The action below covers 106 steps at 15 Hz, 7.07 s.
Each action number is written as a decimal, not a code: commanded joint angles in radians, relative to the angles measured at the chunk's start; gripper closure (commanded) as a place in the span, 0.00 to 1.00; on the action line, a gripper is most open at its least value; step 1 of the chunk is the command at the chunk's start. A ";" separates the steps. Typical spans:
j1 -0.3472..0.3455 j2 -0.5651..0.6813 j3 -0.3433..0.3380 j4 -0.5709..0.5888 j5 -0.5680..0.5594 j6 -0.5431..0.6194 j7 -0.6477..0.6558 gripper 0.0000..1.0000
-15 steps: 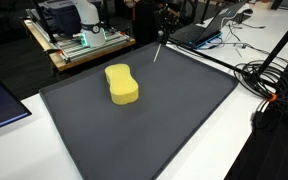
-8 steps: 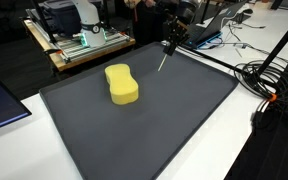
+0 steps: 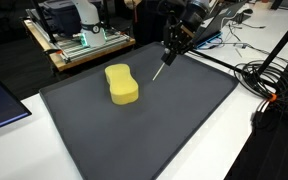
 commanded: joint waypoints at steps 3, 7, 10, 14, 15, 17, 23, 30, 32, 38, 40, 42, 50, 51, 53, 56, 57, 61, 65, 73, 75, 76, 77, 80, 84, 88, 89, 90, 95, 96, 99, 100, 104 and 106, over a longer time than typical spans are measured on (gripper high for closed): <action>0.019 0.006 -0.030 0.015 0.016 -0.004 -0.017 0.87; 0.007 0.052 -0.042 0.087 0.038 -0.065 -0.062 0.97; -0.026 0.119 -0.075 0.197 0.075 -0.163 -0.113 0.97; -0.079 0.222 -0.110 0.389 0.205 -0.321 -0.213 0.97; -0.090 0.249 -0.120 0.442 0.238 -0.364 -0.236 0.97; -0.118 0.294 -0.135 0.541 0.312 -0.451 -0.280 0.97; -0.230 0.372 -0.133 0.768 0.531 -0.545 -0.361 0.97; -0.361 0.370 -0.117 0.867 0.585 -0.581 -0.499 0.97; -0.391 0.357 -0.125 0.878 0.569 -0.604 -0.557 0.97; -0.507 0.317 -0.114 0.903 0.606 -0.747 -0.690 0.97; -0.552 0.295 -0.105 0.886 0.643 -0.812 -0.697 0.97; -0.591 0.269 -0.091 0.864 0.698 -0.875 -0.709 0.97; -0.661 0.252 -0.062 0.866 0.859 -0.998 -0.714 0.87; -0.667 0.247 -0.059 0.861 0.868 -1.003 -0.718 0.87; -0.669 0.240 -0.055 0.849 0.872 -1.003 -0.722 0.87; -0.677 0.211 -0.048 0.806 0.873 -0.983 -0.759 0.97; -0.688 0.196 -0.049 0.790 0.874 -0.979 -0.778 0.97; -0.764 0.135 -0.059 0.738 0.893 -0.986 -0.862 0.97; -0.855 -0.002 -0.040 0.567 0.952 -0.991 -1.004 0.97; -0.874 -0.291 -0.018 0.208 0.946 -1.036 -1.394 0.97; -0.823 -0.217 -0.084 0.312 0.950 -1.050 -1.365 0.87; -0.815 -0.250 -0.083 0.270 0.949 -1.050 -1.391 0.87; -0.808 -0.277 -0.083 0.239 0.948 -1.049 -1.404 0.87; -0.798 -0.301 -0.090 0.208 0.948 -1.051 -1.415 0.97; -0.757 -0.388 -0.158 0.068 1.126 -0.893 -1.428 0.97; -0.690 -0.491 -0.208 -0.077 1.123 -0.688 -1.562 0.97; -0.670 -0.516 -0.220 -0.115 1.091 -0.632 -1.609 0.97; -0.651 -0.538 -0.233 -0.152 1.066 -0.578 -1.651 0.97; -0.573 -0.643 -0.276 -0.334 0.923 -0.287 -1.806 0.97; -0.560 -0.672 -0.281 -0.379 0.924 -0.215 -1.813 0.97; -0.542 -0.614 -0.303 -0.318 0.942 -0.253 -1.790 0.87; -0.538 -0.626 -0.304 -0.332 0.941 -0.244 -1.791 0.87; -0.522 -0.680 -0.297 -0.417 0.944 -0.129 -1.814 0.97; -0.501 -0.724 -0.296 -0.492 0.979 -0.050 -1.787 0.97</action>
